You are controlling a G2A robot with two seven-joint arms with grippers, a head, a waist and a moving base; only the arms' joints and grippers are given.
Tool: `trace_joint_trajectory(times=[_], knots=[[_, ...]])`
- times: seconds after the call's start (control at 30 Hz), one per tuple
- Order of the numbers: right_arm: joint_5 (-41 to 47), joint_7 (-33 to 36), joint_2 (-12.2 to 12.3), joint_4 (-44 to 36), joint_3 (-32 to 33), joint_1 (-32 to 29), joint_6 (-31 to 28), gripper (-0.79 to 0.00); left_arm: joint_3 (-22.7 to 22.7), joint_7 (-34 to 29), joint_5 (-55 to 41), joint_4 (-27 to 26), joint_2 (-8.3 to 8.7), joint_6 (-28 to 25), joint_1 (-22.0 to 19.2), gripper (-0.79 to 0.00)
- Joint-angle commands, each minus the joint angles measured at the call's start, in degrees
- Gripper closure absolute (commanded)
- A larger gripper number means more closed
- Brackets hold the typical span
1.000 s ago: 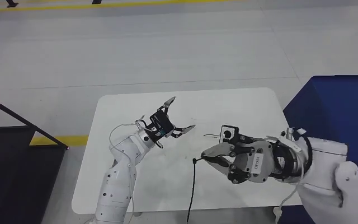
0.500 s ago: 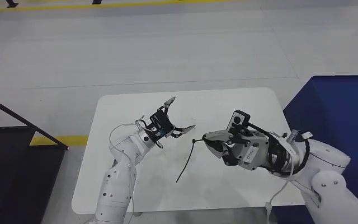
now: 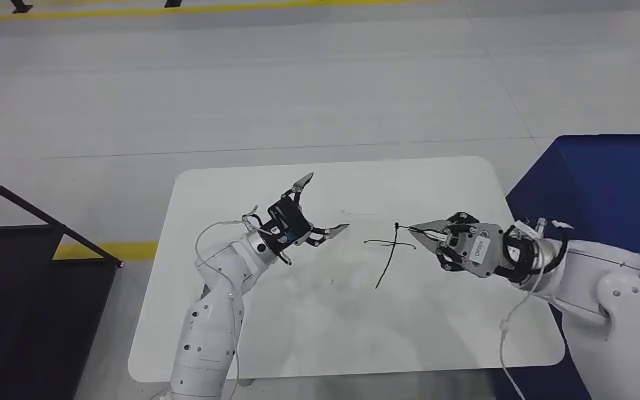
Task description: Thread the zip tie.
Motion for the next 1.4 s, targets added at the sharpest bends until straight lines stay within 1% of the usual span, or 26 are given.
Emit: trace_joint_trajectory(times=[0.0,0.17,0.23,0.3,0.37,0.43,0.53,0.6,0.7,0.77,0.83,1.0,1.03,1.1,1.13,1.17,1.27,1.37], knots=[[0.75,0.78,0.01,-0.28,0.43,0.55,-0.66,0.000,0.00,0.00,0.00,0.00,0.00,0.00,0.00,-0.785],[0.40,0.52,0.01,-0.25,0.40,0.48,-0.93,0.000,0.00,0.00,0.00,0.00,0.00,0.00,0.00,-0.785],[-2.17,-3.23,0.01,2.04,0.36,0.39,-4.28,0.000,0.00,0.00,0.00,0.00,0.00,0.00,0.00,-0.785],[-0.37,-8.31,-0.03,6.70,0.25,1.61,-7.87,0.000,0.00,0.00,0.00,0.00,0.00,0.00,0.00,-0.785],[0.90,-14.63,0.16,10.03,-0.23,4.39,-8.45,0.000,0.00,0.00,0.00,0.00,0.00,0.00,0.00,-0.785],[-0.65,-20.55,0.31,12.52,-1.83,7.56,-9.00,0.000,0.00,0.00,0.00,0.00,0.00,0.00,0.00,-0.785],[-2.92,-24.87,0.14,15.55,-6.87,12.21,-8.67,0.000,0.00,0.00,0.00,0.00,0.00,0.00,0.00,-0.785],[-4.43,-27.52,-0.24,17.60,-11.65,15.44,-8.57,0.000,0.00,0.00,0.00,0.00,0.00,0.00,0.00,-0.785],[-11.12,-30.40,-1.07,20.40,-19.72,20.31,-9.14,0.000,0.00,0.00,0.00,0.00,0.00,0.00,0.00,-0.785],[-14.56,-29.94,-1.77,22.45,-24.35,22.94,-10.13,0.000,0.00,0.00,0.00,0.00,0.00,0.00,0.00,-0.785],[-16.76,-29.19,-2.39,24.38,-28.01,24.97,-9.88,0.000,0.00,0.00,0.00,0.00,0.00,0.00,0.00,-0.785],[-21.10,-29.02,-3.59,28.53,-33.91,27.95,-10.05,0.000,0.00,0.00,0.00,0.00,0.00,0.00,0.00,-0.785],[-21.62,-29.24,-3.79,29.27,-34.72,28.41,-9.78,-0.083,0.00,0.00,0.00,0.00,0.00,0.00,0.00,-0.785],[-22.05,-29.72,-4.10,30.91,-36.00,28.94,-8.63,-0.339,0.00,0.00,0.00,0.00,0.00,0.00,0.00,-0.785],[-22.00,-29.79,-4.23,31.35,-36.21,29.26,-8.57,-0.653,0.00,0.00,0.00,0.00,0.00,0.00,0.00,-0.785],[-22.07,-29.64,-4.34,31.57,-36.29,29.46,-8.93,-0.785,0.00,0.00,0.00,0.00,0.00,0.00,0.00,-0.785],[-23.32,-28.07,-4.47,31.28,-35.89,29.55,-10.88,-0.785,0.00,0.00,0.00,0.00,0.00,0.00,0.00,-0.785],[-25.26,-22.89,-4.19,28.97,-33.79,28.56,-14.15,-0.785,0.00,0.00,0.00,0.00,0.00,0.00,0.00,-0.785]])
